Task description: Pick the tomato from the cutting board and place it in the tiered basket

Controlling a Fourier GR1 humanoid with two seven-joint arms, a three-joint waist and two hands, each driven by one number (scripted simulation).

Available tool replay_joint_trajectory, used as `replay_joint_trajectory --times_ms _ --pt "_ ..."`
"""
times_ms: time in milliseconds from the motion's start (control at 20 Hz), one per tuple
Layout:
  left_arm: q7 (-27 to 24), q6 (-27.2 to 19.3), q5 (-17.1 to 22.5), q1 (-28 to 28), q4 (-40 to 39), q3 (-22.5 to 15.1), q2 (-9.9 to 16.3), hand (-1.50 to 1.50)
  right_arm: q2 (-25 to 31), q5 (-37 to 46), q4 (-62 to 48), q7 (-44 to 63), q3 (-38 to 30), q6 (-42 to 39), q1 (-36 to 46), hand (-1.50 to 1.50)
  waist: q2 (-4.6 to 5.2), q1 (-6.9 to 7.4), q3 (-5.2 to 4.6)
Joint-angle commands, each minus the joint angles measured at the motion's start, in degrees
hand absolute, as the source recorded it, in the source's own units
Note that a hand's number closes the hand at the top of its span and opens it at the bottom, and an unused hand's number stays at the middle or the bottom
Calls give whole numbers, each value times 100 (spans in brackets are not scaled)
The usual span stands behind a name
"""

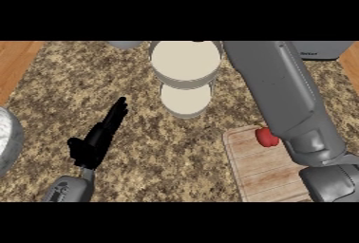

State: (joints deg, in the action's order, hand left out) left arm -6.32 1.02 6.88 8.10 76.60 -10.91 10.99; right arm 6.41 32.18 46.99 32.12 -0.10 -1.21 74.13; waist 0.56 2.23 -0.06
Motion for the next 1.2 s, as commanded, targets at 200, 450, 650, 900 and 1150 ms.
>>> replay_joint_trajectory --times_ms 200,450,650,900,1150 --pt "-82 107 -78 -9 -50 92 49 0 -398 -21 -1747 -928 -396 648 757 150 28 36 0" --pt "249 13 -88 344 -149 61 -195 0 -634 -710 -2020 -863 -336 951 850 150 -2 40 1" --pt "-67 93 -143 -73 3 9 -122 0 -639 -1229 -2388 -402 -885 771 990 150 -3 74 1" --pt "139 -5 -232 -59 248 -88 -209 0 -641 -1960 -2640 -117 -1247 797 1081 -150 -13 62 3" --pt "51 347 60 -33 49 423 220 0 -599 -2098 -2505 -478 -1355 1409 1080 -150 -19 -49 3"
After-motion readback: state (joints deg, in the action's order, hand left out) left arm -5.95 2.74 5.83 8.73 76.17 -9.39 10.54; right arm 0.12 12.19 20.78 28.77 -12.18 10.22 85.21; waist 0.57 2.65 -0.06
